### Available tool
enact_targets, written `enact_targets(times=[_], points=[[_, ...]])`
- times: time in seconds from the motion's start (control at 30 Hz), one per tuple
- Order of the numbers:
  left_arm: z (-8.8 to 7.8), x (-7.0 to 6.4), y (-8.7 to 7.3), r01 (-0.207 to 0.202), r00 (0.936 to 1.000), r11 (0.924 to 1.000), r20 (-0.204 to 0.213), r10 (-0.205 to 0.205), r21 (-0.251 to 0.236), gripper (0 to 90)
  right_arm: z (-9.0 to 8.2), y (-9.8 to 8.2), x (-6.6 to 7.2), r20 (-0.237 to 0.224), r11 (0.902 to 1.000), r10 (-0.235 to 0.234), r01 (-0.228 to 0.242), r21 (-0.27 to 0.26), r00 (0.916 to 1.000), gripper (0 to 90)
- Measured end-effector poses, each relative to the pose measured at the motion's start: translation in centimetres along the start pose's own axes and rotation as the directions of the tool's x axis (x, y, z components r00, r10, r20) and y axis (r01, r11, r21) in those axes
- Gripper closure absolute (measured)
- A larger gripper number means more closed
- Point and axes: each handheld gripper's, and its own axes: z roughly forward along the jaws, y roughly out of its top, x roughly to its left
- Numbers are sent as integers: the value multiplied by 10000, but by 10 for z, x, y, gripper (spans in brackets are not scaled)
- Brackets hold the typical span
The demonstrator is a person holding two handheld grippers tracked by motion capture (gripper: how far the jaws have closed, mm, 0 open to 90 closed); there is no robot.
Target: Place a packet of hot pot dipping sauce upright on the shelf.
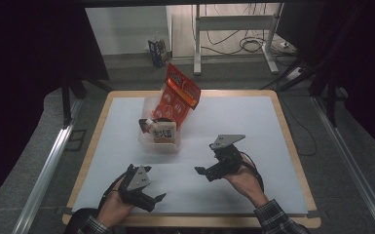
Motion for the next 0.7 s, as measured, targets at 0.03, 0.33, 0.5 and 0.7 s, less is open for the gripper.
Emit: enact_targets(times=[0.03, 0.33, 0.5, 0.7], points=[[0, 0, 0, -16, 10000, 10000, -5, 16, 12, 0, -1, -1, 0, 21, 10000, 17, -17, -13, 10000, 9], [0, 0, 0, -49, 10000, 10000, -29, 49, 45, 0, -11, -7, -1, 430, 9998, -87, 95, -179, 9990, 8], [0, 0, 0, -56, 10000, 10000, -53, 56, 30, 0, -17, -12, 0, 622, 9997, -143, 156, -212, 9980, 9], [1, 0, 0, -80, 10000, 9999, -53, 80, 63, 0, -26, -19, -2, 866, 9995, -32, 59, -313, 9962, 9]])
